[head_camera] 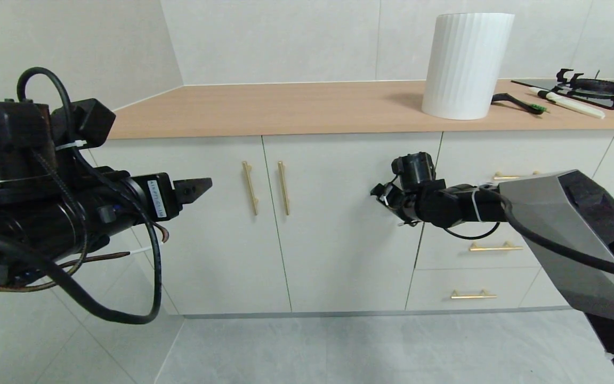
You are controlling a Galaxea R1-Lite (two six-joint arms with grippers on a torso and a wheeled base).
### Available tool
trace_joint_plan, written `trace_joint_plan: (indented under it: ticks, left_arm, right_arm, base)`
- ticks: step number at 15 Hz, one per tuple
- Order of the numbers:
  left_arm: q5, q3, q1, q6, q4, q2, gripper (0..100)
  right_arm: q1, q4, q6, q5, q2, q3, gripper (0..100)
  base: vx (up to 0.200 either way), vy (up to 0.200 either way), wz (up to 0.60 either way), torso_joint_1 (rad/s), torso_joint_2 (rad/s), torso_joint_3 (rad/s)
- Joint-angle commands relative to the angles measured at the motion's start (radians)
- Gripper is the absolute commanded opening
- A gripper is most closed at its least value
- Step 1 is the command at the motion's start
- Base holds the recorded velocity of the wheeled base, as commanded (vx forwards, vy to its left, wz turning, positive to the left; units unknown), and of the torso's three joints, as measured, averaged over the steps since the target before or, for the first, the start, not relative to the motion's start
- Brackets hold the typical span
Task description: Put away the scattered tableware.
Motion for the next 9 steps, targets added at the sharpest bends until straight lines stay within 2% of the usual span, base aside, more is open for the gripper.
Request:
trace_joint_plan:
  ticks: [1,2,4,5,6,7,9]
  left_arm:
    - [0.001,0.006,-0.002,-0.001,-0.001,-0.007,100]
    - [0.001,0.023,-0.002,0.001,-0.001,-0.052,100]
    - [0.001,0.067,0.0,0.001,0.001,-0.167,100]
    - [0.003,0.125,0.0,0.003,0.002,-0.246,100]
    - [0.004,0.171,0.0,0.018,0.01,-0.312,100]
    - [0.006,0.243,0.014,0.055,0.034,-0.421,100]
    - [0.004,0.352,0.093,0.081,0.094,-0.602,100]
  right_arm:
    - [0.009,0.005,-0.003,-0.007,-0.135,0.119,100]
    - [0.016,0.003,-0.029,-0.019,-0.315,0.28,100]
    - [-0.005,-0.001,-0.121,-0.125,-0.603,0.482,100]
    - [-0.028,-0.003,-0.176,-0.155,-0.761,0.593,100]
    - [-0.057,-0.003,-0.215,-0.162,-0.877,0.674,100]
    - [-0.113,-0.009,-0.282,-0.157,-1.052,0.804,100]
    - [-0.189,-0.024,-0.42,-0.151,-1.324,1.005,100]
  base:
    - [0.0,0.0,0.0,0.0,0.0,0.0]
    - [0.0,0.0,0.0,0.0,0.0,0.0]
    - [0.0,0.0,0.0,0.0,0.0,0.0]
    - [0.0,0.0,0.0,0.0,0.0,0.0]
    - [0.0,0.0,0.0,0.0,0.0,0.0]
    - [0.0,0.0,0.0,0.0,0.0,0.0]
    - [0.0,0.0,0.0,0.0,0.0,0.0]
